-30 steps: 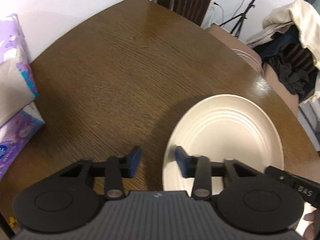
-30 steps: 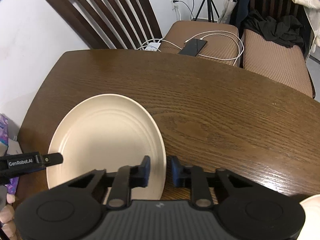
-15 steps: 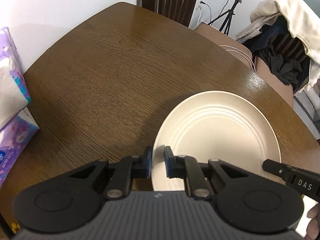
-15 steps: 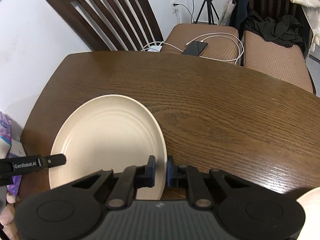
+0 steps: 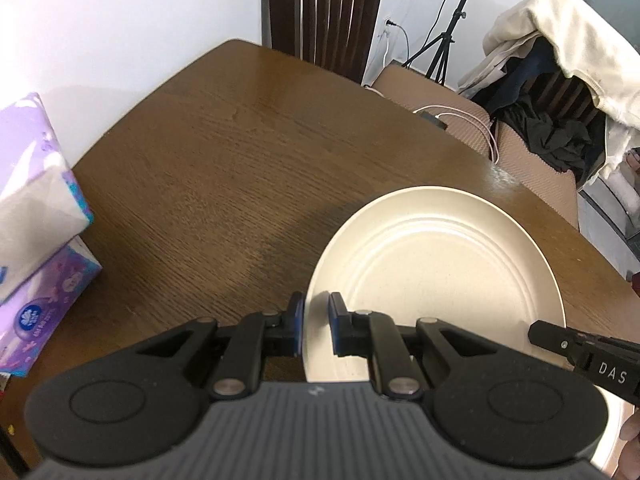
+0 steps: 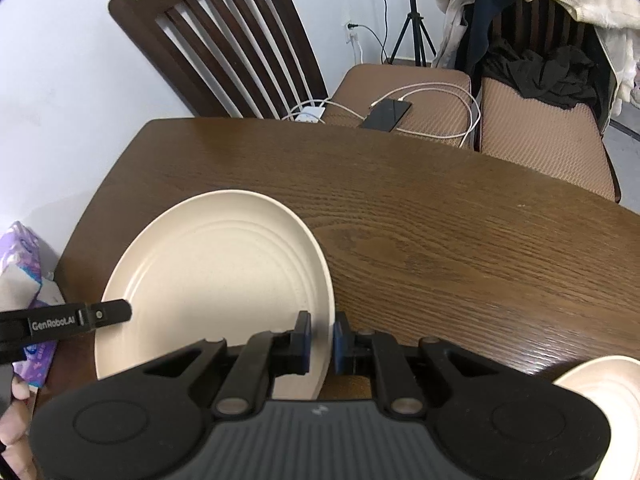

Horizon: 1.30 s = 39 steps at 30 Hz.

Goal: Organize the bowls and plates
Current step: 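Lift the cream plate with both grippers and carry it past the bowls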

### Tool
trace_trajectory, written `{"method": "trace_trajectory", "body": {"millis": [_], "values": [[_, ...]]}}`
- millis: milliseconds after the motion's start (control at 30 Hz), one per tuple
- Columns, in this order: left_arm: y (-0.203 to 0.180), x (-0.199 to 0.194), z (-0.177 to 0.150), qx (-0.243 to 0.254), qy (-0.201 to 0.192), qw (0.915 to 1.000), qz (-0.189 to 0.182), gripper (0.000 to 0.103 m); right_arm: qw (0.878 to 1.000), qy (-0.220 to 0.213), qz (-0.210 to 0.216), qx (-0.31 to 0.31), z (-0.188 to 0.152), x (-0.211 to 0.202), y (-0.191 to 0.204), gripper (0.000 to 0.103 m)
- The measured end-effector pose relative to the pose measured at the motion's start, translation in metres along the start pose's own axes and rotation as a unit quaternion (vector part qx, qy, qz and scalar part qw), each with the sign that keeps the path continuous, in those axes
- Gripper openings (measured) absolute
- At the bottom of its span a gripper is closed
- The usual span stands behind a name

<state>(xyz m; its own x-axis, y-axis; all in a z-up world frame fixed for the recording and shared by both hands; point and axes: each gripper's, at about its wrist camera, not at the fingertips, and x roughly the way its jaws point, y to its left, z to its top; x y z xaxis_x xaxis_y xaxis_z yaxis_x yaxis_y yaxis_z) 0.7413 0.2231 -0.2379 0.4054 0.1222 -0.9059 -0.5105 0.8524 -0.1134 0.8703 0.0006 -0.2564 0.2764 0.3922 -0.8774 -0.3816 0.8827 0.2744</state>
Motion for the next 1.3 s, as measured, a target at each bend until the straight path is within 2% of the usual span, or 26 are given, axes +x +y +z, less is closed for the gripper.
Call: {"method": "trace_trajectory", "body": {"millis": [600, 1300], "values": [[-0.019, -0.104, -0.033, 0.009, -0.044, 0.9989, -0.012, 0.014, 0.999, -0.045, 0.001, -0.011, -0.031, -0.1, 0.011, 0.011], [-0.017, -0.207, -0.113, 0.003, -0.086, 0.9962, -0.009, 0.014, 0.996, -0.08, 0.015, -0.041, -0.1, -0.197, 0.02, 0.011]]}}
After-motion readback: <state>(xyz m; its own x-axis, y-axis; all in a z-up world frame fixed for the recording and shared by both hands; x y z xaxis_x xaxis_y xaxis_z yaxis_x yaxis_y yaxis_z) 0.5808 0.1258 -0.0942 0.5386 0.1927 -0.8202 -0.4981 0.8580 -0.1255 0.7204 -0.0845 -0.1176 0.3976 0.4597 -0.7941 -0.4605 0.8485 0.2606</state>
